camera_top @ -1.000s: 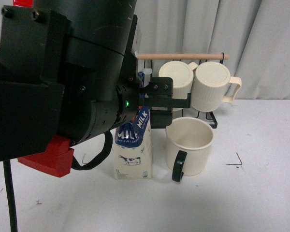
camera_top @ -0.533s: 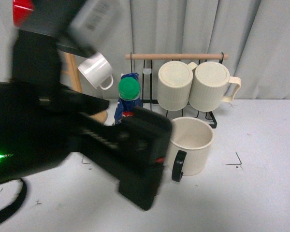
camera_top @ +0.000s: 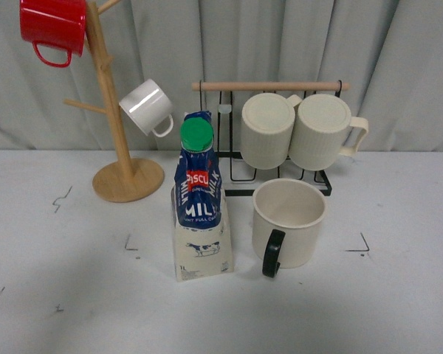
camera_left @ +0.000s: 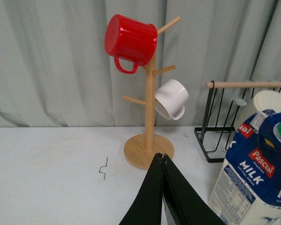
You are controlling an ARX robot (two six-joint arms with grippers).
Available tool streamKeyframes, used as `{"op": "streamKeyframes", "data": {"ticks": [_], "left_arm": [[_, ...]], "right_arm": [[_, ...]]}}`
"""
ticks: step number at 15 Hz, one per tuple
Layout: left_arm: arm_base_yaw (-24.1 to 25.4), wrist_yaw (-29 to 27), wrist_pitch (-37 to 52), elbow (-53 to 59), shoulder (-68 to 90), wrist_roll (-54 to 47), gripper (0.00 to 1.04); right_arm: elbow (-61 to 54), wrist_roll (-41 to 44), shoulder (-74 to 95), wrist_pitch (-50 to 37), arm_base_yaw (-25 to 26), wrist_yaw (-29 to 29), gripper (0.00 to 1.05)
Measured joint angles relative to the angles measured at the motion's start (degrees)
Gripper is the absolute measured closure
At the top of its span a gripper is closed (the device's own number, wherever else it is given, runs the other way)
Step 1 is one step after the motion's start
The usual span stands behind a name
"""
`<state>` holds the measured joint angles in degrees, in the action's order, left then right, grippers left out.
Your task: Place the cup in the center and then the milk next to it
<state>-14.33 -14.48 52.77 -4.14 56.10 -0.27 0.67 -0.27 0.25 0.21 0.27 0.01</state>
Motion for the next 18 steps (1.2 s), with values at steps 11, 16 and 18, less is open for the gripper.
{"op": "streamKeyframes", "data": {"ticks": [11, 16, 18], "left_arm": [[14.21, 14.47, -29.27, 3.54, -32.24, 0.2, 1.03], [14.25, 14.47, -37.38, 3.54, -40.92, 0.2, 1.03], [14.27, 14.47, -39.98, 3.54, -43.39, 0.2, 1.03]], "right_arm": [[0.0, 0.0, 0.0, -0.02, 0.0, 0.0, 0.06], [0.0, 0.0, 0.0, -0.02, 0.0, 0.0, 0.06], [0.0, 0.0, 0.0, -0.02, 0.0, 0.0, 0.06]]}}
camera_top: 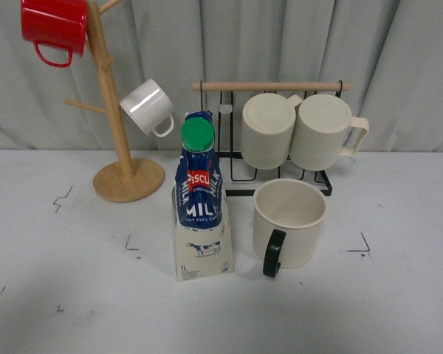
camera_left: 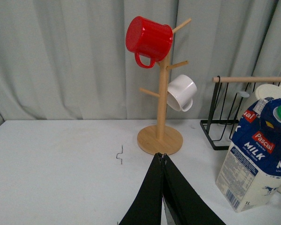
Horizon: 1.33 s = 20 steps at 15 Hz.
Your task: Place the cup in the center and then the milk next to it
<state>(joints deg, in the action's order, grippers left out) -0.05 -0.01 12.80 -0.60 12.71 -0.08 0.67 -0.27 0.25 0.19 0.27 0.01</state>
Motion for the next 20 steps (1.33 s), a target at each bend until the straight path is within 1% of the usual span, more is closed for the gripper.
{"op": "streamKeyframes", "data": {"ticks": [3, 4, 5, 7, 8, 9, 11, 13, 14, 15, 16, 20], "left_arm": [[-0.02, 0.0, -2.99, 0.0, -2.97, 0.0, 1.03], [-0.02, 0.2, -12.26, -0.04, -8.83, -0.02, 1.03], [-0.02, 0.02, -11.93, -0.07, -12.26, 0.02, 1.03], [0.0, -0.02, -13.22, -0.04, -12.24, 0.04, 1.03], [0.0, -0.04, -12.83, -0.04, -12.24, 0.07, 0.97], [0.0, -0.02, -12.96, -0.04, -12.24, 0.07, 0.84], [0.0, 0.0, -13.0, -0.04, -12.24, 0.07, 0.55], [0.0, 0.0, -13.0, -0.04, -12.24, 0.07, 0.3], [0.0, 0.0, -13.0, -0.04, -12.24, 0.07, 0.15], [0.0, 0.0, -13.0, -0.04, -12.24, 0.0, 0.05], [0.0, 0.0, -13.0, -0.04, -12.24, 0.04, 0.08], [0.0, 0.0, -13.0, -0.04, -12.24, 0.04, 0.07]], "right_arm": [[0.0, 0.0, 0.0, 0.02, 0.0, 0.0, 0.06], [0.0, 0.0, 0.0, 0.0, 0.0, 0.0, 0.06], [0.0, 0.0, 0.0, 0.04, 0.0, 0.0, 0.06], [0.0, 0.0, 0.0, 0.02, 0.0, 0.0, 0.06], [0.0, 0.0, 0.0, 0.07, 0.0, 0.0, 0.06], [0.0, 0.0, 0.0, 0.0, 0.0, 0.0, 0.06], [0.0, 0.0, 0.0, 0.0, 0.0, 0.0, 0.06], [0.0, 0.0, 0.0, 0.0, 0.0, 0.0, 0.06], [0.0, 0.0, 0.0, 0.0, 0.0, 0.0, 0.06], [0.0, 0.0, 0.0, 0.0, 0.0, 0.0, 0.06], [0.0, 0.0, 0.0, 0.0, 0.0, 0.02, 0.06], [0.0, 0.0, 0.0, 0.0, 0.0, 0.0, 0.06]]}}
